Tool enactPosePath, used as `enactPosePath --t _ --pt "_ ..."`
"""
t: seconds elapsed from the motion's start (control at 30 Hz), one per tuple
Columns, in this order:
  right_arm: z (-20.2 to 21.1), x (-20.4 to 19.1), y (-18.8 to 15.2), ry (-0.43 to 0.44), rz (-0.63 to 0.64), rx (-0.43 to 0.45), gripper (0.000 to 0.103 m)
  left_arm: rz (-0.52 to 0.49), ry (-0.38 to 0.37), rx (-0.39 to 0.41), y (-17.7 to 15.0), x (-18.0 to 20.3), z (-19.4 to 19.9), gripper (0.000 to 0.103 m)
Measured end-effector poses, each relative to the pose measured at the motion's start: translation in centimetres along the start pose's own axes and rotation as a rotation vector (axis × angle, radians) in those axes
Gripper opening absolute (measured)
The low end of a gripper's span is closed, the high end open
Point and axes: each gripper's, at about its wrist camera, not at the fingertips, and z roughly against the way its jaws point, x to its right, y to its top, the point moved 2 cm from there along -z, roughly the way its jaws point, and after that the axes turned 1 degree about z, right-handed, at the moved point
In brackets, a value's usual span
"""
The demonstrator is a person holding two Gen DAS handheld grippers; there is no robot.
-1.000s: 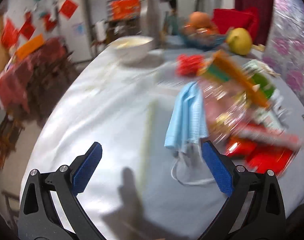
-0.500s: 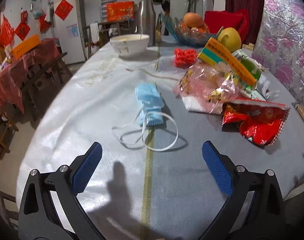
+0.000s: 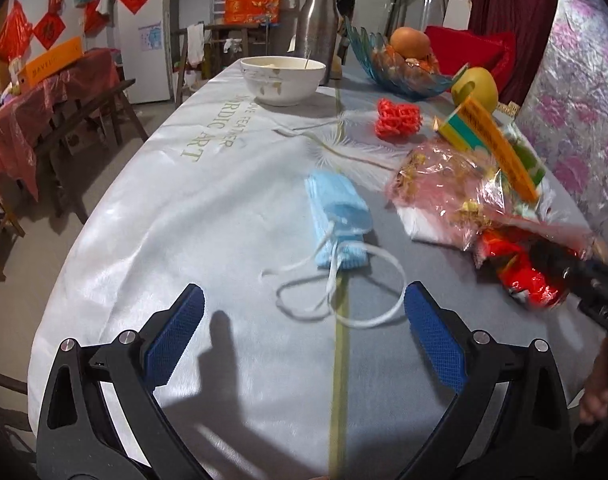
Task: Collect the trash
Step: 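Grasp the blue face mask with the left gripper while the right gripper grasps the red snack bag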
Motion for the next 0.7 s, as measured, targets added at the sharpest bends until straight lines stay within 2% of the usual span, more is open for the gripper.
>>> enactPosePath --t 0.2,0.23,0.3,0.33,0.37,0.43,0.47,0.5,0.6,0.7 --pt "4.4 0.8 -1.7 0.065 -0.036 0.071 0.020 0.022 0.000 -0.055 2.7 1.0 -2.5 0.096" --pt "5.1 0.8 -2.0 0.070 -0.033 0.077 0.020 0.029 -0.005 -0.090 3.1 1.1 -3.0 0.095" --pt "6.8 1.0 -2.6 0.062 -0.018 0.092 0.020 0.046 -0.033 -0.100 3.6 1.1 -3.5 0.092" --pt "7.6 1.1 -3.0 0.060 -0.013 0.099 0.020 0.046 -0.020 -0.109 3.9 1.1 -3.7 0.085" --pt "8.1 1.2 -3.3 0.060 -0.013 0.106 0.021 0.044 -0.016 -0.118 4.0 1.2 -4.0 0.068" --pt "9.0 1.7 -3.7 0.057 -0.022 0.116 0.021 0.033 -0.038 -0.127 3.9 1.5 -4.2 0.050" --pt "9.5 2.0 -3.9 0.059 -0.030 0.121 0.021 0.027 -0.044 -0.119 3.8 1.6 -4.0 0.031" --pt "9.8 2.4 -4.1 0.056 -0.037 0.125 0.021 0.024 -0.079 -0.120 3.6 1.8 -3.8 0.028" --pt "10.6 3.4 -4.5 0.045 -0.060 0.134 0.021 0.035 -0.144 -0.079 3.1 1.9 -2.1 0.028" --pt "11.3 4.5 -5.1 0.039 -0.086 0.142 0.021 0.026 -0.146 -0.037 2.5 2.0 0.1 0.028"
